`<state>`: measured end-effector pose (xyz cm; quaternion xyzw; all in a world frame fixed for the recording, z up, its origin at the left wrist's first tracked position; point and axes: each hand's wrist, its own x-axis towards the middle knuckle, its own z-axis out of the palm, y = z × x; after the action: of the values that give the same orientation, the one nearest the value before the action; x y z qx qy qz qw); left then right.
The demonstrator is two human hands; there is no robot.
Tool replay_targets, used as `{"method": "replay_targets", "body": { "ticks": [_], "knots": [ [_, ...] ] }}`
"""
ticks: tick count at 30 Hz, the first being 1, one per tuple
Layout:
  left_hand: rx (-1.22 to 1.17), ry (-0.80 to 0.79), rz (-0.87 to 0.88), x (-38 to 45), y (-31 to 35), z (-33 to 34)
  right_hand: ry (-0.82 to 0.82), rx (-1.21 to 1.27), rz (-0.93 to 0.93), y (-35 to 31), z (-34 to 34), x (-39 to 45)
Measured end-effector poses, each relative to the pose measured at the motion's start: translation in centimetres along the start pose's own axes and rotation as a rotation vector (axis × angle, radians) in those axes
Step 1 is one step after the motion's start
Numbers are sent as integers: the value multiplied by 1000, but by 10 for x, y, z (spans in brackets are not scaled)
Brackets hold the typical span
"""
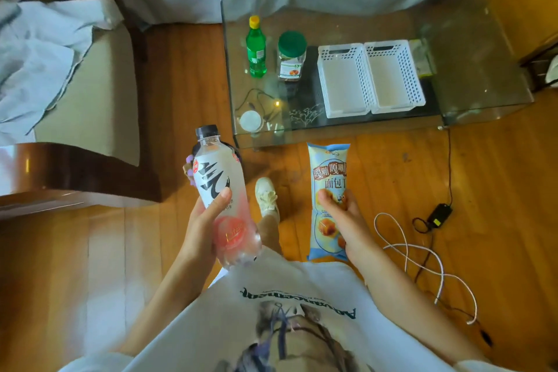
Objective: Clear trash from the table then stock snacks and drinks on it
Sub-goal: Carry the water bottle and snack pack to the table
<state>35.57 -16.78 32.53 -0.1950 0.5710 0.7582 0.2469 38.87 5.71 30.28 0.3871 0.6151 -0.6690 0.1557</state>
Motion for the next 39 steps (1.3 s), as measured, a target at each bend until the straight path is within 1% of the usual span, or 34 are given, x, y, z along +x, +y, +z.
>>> {"method": "replay_targets", "body": {
  "ticks": [5,10,14,18,21,23,29,32,39],
  "knots": [
    [12,70,-1,79,41,17,2,-7,29,-64,8,66],
    [166,65,29,153,87,31,6,-45,73,-120,20,135],
    [258,117,44,214,97,40,-45,-116,85,-141,24,188],
    [352,138,92,274,90,51,-92,-230,132,-149,28,247],
    [431,168,174,322,75,60,-142,-280,175,-148,31,294],
    [501,191,204,352,62,63,-145,-327,185,-144,34,325],
    [593,286,128,430,15,57,-138,-524,97,-124,50,418],
    [618,273,130,453,-3,51,-145,-647,25,-113,58,453],
    [537,235,75,474,-23,37,-154,-874,-33,-100,78,500]
  ]
}}
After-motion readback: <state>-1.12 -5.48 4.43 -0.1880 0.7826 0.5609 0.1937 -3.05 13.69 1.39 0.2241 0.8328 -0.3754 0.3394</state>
